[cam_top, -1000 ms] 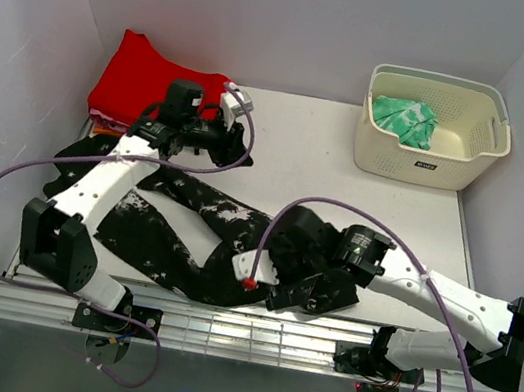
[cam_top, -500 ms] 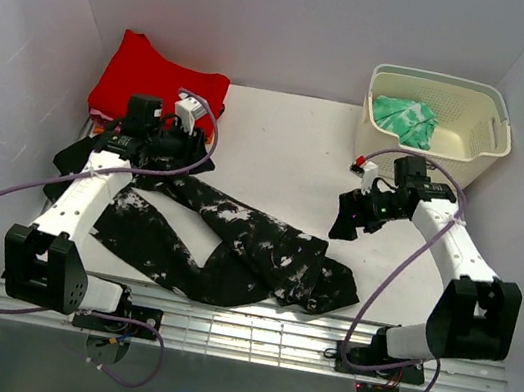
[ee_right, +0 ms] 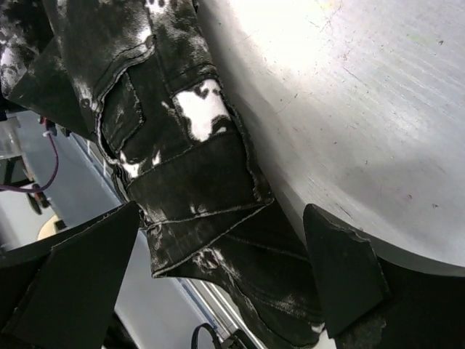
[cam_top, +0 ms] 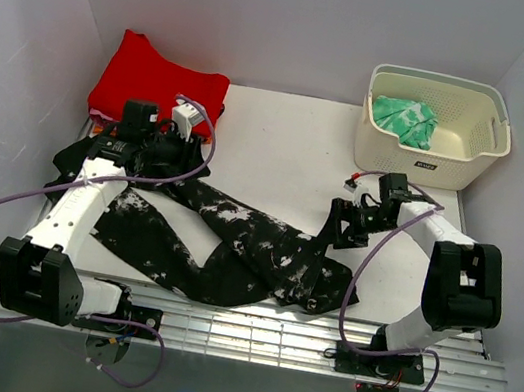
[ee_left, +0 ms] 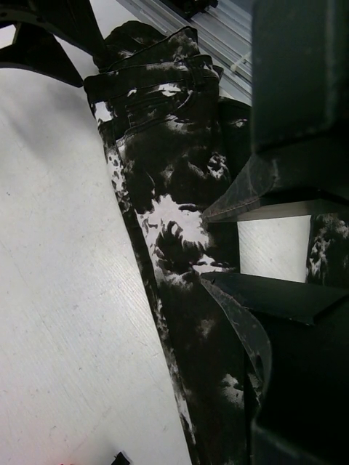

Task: Fold and stack the trousers
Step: Flatten the trousers out

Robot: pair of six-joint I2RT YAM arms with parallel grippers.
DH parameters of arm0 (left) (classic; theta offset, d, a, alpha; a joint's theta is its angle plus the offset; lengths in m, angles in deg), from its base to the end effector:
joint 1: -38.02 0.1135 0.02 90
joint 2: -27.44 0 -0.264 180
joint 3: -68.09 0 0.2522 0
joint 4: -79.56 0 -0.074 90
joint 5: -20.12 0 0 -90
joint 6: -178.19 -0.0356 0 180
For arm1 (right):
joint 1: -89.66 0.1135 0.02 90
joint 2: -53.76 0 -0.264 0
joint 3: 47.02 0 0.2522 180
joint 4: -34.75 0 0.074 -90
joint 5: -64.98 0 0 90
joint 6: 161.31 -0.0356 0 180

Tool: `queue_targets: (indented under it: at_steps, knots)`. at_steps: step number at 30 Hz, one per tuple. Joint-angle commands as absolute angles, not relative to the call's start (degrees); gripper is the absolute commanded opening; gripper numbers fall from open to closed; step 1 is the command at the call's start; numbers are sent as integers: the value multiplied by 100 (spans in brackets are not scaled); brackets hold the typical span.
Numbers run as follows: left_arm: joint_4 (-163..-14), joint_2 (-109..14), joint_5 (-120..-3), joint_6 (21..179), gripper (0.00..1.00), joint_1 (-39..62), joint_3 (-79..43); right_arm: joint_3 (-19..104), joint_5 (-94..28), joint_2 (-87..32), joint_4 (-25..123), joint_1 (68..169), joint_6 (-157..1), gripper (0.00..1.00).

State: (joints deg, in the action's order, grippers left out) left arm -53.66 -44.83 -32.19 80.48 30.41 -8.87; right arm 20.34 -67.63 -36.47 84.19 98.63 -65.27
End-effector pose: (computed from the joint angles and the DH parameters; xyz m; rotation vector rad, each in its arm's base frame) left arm 0.2615 -0.0569 0.3171 0.6250 2.1396 -0.7513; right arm 0.2767 0.0681 0.1840 -0.5091 2.6246 1.0510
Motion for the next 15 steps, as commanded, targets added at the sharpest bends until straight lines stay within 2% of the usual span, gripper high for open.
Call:
queue_targets:
  at_steps: [1, 2, 4, 5, 7, 9, 10, 12, 13, 14, 15]
  knots:
    - [-5257, -4209, -3007, 7870, 44, 3064, -799, 2078, -7072, -3948, 8085, 9871, -6771, 100]
    - [-5249, -4191, -2972, 7835, 44, 3073, -772, 2114, -7081, -4019, 8120, 9871, -6753, 99]
    - [-5205, -4147, -2963, 7747, 44, 3064, -737, 2210, -7194, -4177, 8173, 9871, -6727, 90]
    - [-5161, -4130, -2980, 7720, 44, 3064, -728, 2237, -7230, -4204, 8173, 9871, -6727, 79]
    - [-5117, -4121, -3024, 7641, 44, 3064, -728, 2298, -7309, -4178, 8217, 9871, -6718, 67]
    - [-5099, -4112, -3033, 7597, 44, 3064, -701, 2325, -7370, -4116, 8226, 9871, -6718, 62]
    - [-5099, -4112, -3042, 7571, 44, 3064, -693, 2325, -7432, -4090, 8260, 9871, -6718, 49]
    - [-5108, -4129, -3025, 7562, 44, 3064, -684, 2325, -7432, -3967, 8287, 9871, -6665, 34]
    - [-5108, -4138, -3016, 7553, 44, 3064, -684, 2342, -7432, -3914, 8365, 9854, -6656, 18]
    - [-5108, -4138, -3033, 7553, 44, 3064, -684, 2412, -7424, -3853, 8445, 9845, -6561, 9]
    - [-5099, -4121, -3042, 7527, 43, 3064, -666, 2448, -7397, -3713, 8506, 9827, -6525, 8]
